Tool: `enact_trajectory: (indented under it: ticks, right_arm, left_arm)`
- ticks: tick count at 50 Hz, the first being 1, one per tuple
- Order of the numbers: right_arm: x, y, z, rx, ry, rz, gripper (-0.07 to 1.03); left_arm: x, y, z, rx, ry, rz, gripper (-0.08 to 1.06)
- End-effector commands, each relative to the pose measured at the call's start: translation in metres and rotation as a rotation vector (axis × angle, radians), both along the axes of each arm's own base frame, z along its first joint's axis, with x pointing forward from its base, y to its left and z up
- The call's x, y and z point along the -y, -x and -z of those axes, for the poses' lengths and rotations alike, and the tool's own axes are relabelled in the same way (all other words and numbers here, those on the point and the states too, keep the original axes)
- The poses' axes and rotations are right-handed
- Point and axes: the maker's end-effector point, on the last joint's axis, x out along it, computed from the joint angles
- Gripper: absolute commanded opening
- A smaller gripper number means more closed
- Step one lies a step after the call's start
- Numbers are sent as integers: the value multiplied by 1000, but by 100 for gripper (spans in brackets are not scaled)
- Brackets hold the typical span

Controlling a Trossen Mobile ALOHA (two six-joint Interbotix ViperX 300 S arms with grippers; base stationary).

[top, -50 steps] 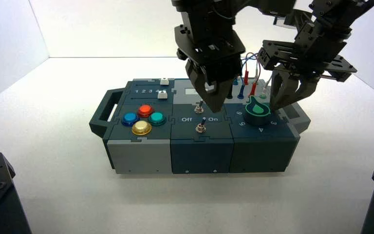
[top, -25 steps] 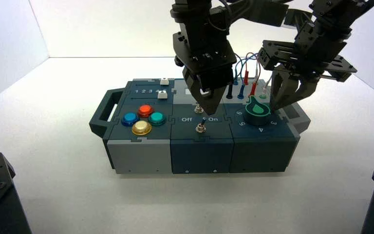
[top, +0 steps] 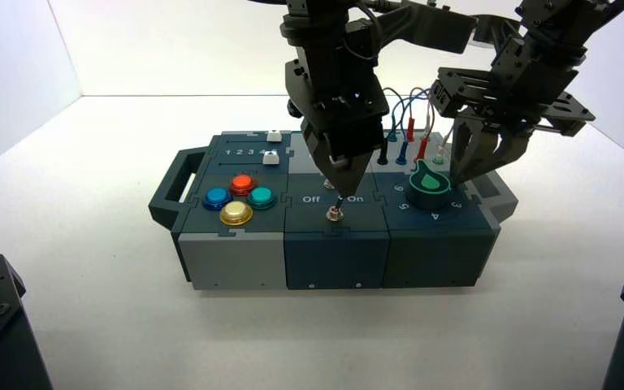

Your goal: Flip the bottom switch off with the left gripper.

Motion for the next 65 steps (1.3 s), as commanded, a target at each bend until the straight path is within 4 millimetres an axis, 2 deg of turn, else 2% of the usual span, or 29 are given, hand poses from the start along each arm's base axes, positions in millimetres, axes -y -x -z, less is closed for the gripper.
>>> enact_trajectory:
  ticks: [1,16,38,50,65]
  right_arm:
    - [2,5,4,-17,11,-7,-2]
    - [2,5,4,-18,11,-6,-2]
    - [2,4,4,-16,10,-5,-2]
    - [2,5,4,-18,11,-6,-2]
    - [2,5,5,-18,11,-5,-2]
  left_arm:
    - [4,-4,-12,24,34,11,-3]
    - [3,-3,-13,23,35,12,-3]
    - [-10,5,-6,9,11,13,-3]
    - [-2,-1,-17,40,58,10,-3]
    - [-4,-9,-27,59,84,-11,-3]
